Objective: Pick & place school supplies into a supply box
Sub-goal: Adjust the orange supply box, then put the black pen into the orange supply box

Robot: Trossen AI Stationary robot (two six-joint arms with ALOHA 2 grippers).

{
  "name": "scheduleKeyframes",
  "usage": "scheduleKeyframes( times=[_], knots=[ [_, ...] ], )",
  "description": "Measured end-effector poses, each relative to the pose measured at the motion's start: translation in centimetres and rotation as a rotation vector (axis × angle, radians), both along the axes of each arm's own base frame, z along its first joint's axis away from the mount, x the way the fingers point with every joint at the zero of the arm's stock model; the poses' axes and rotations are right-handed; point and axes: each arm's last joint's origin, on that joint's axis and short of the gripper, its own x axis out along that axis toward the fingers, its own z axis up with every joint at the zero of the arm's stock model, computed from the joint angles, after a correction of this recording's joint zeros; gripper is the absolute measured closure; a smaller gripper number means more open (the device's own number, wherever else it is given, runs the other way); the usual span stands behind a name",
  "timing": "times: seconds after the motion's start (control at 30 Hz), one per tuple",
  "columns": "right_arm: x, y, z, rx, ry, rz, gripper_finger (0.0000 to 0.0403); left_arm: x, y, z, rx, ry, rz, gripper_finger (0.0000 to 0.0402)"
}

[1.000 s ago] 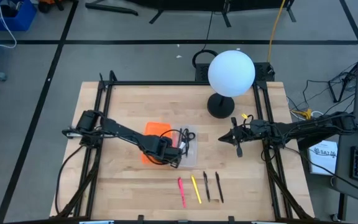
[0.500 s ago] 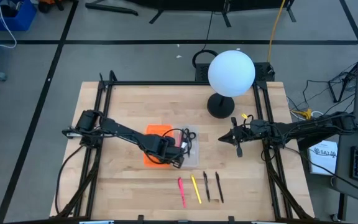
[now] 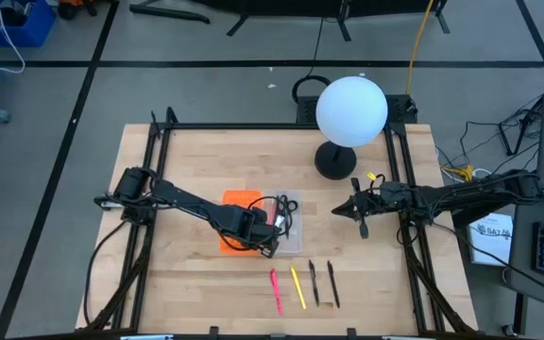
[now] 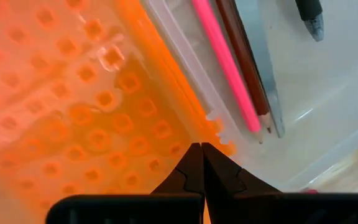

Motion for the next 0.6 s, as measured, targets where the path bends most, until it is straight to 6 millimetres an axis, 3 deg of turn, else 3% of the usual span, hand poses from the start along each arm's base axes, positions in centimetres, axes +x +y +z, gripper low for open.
scheduleKeyframes(
  times=[0.17,0.4,0.5,0.6],
  knots=[
    [-0.1,0.0,-0.2,0.014,0.020,-0.004,0.0403,-1.3,0.9,3.8,0.118,-0.083,-0.045,0.0401],
    [-0.1,0.2,-0.2,0.058,0.025,0.039,0.0403,-5.7,1.1,12.2,0.536,-0.340,-0.241,0.0401],
    [0.0,0.2,-0.1,0.079,0.015,0.034,0.0403,-7.3,1.1,13.6,0.613,-0.437,-0.364,0.0401],
    [0.1,0.2,0.3,0.075,-0.025,0.036,0.0403,-8.5,0.2,13.5,0.697,-0.566,-0.631,0.0401]
  ],
)
